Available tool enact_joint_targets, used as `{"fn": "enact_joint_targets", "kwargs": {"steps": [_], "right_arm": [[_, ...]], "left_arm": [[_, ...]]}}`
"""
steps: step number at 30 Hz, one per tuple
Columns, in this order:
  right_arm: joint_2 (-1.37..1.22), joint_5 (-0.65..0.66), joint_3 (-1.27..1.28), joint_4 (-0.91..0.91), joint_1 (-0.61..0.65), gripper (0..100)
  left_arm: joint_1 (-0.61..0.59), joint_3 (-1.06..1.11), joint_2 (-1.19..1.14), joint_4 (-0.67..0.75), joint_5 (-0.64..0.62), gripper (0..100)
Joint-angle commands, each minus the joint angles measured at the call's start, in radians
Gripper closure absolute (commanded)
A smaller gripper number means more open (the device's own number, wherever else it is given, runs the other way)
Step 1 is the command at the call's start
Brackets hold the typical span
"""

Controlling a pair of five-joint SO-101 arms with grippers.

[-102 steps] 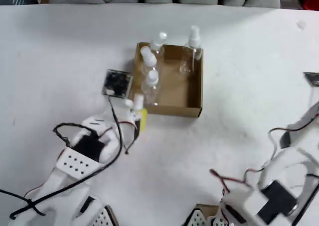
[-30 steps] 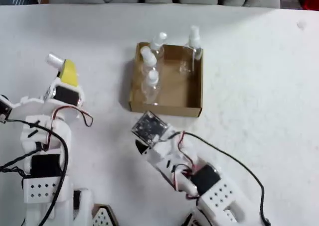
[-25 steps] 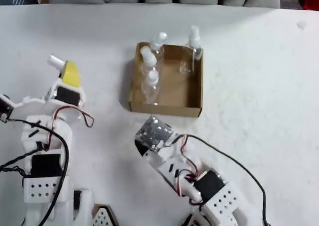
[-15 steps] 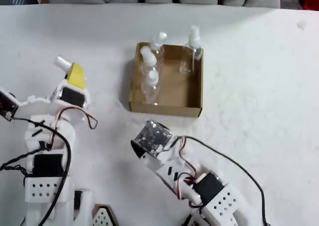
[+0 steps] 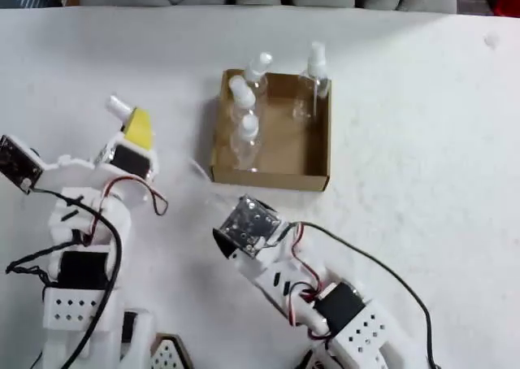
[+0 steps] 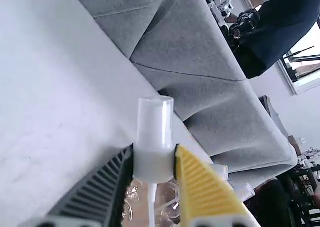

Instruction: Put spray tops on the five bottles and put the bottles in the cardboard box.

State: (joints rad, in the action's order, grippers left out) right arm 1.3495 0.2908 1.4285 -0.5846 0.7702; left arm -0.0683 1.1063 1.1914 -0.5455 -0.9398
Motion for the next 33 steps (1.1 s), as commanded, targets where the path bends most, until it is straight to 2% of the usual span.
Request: {"fn": "enact_joint_targets", "kwargs": {"steps": [1,4,8,19,24,30,33], "right_arm": [[0.021,0.005,-0.012,0.024,0.007,98.3],[0.021,0.003,-0.012,0.024,0.005,98.3],[0.021,0.003,-0.014,0.024,0.002,98.3],[0.021,0.003,-0.017,0.024,-0.047,98.3],[0.022,0.003,-0.017,0.024,-0.047,98.3],[0.022,0.003,-0.018,0.024,-0.050,98.3],[0.022,0.003,-0.018,0.024,-0.050,98.3]], "left_arm": [[0.018,-0.009,0.031,-0.009,0.015,98],[0.058,-0.015,0.031,-0.048,0.017,98],[0.105,-0.009,0.031,-0.052,0.104,98],[0.191,0.009,0.031,-0.071,0.117,98],[0.260,0.015,0.031,-0.071,0.192,98],[0.274,0.029,0.031,-0.063,0.196,98],[0.228,0.011,0.031,-0.061,0.193,98]]}}
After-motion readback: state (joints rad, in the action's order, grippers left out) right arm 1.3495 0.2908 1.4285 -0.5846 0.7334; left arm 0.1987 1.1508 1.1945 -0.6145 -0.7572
